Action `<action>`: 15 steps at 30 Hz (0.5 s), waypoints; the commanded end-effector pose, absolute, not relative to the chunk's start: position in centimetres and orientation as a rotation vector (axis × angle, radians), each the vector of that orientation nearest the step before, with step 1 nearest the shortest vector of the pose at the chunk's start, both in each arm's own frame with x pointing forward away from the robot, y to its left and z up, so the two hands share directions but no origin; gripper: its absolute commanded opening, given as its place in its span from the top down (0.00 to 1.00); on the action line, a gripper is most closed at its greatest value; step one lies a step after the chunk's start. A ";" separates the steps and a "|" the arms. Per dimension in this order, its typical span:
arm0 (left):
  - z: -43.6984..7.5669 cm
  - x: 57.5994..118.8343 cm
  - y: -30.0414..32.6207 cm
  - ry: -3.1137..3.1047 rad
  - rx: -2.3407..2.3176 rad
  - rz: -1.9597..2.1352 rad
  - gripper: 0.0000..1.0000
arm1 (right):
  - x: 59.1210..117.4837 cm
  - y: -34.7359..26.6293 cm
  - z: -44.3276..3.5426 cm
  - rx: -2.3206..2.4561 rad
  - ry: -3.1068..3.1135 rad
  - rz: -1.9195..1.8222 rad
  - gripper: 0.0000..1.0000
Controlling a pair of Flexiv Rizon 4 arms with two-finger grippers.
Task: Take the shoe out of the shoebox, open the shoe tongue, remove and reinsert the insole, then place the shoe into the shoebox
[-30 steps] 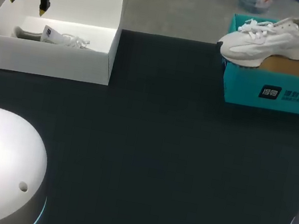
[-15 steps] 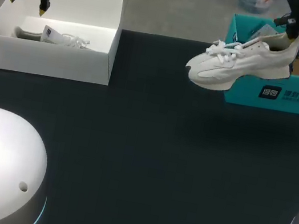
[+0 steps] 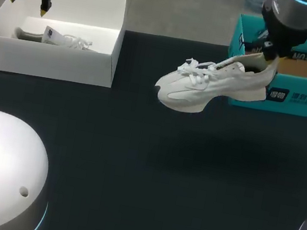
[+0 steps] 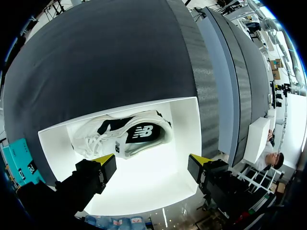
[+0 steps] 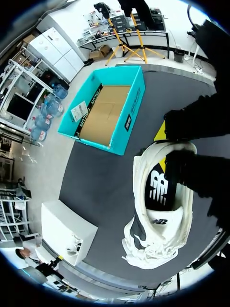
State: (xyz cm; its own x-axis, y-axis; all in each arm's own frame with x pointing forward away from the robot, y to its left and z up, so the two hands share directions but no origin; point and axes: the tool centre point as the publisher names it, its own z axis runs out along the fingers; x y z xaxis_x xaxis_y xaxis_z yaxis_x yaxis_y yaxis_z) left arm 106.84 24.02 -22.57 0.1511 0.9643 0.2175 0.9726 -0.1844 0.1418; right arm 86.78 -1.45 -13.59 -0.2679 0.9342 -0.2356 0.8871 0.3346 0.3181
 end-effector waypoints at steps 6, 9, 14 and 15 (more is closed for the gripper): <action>-22.5 106.7 24.1 -1.984 -2.360 -0.407 0.00 | 84.0 1.0 -15.1 1.679 2.237 0.239 1.00; -22.5 106.7 24.1 -1.984 -2.360 -0.407 0.00 | 83.3 1.2 -15.3 1.721 2.244 0.215 1.00; -22.5 106.7 24.1 -1.984 -2.360 -0.407 0.00 | 83.3 1.2 -15.3 1.721 2.244 0.215 1.00; -22.5 106.7 24.1 -1.984 -2.360 -0.407 0.00 | 83.3 1.2 -15.3 1.721 2.244 0.215 1.00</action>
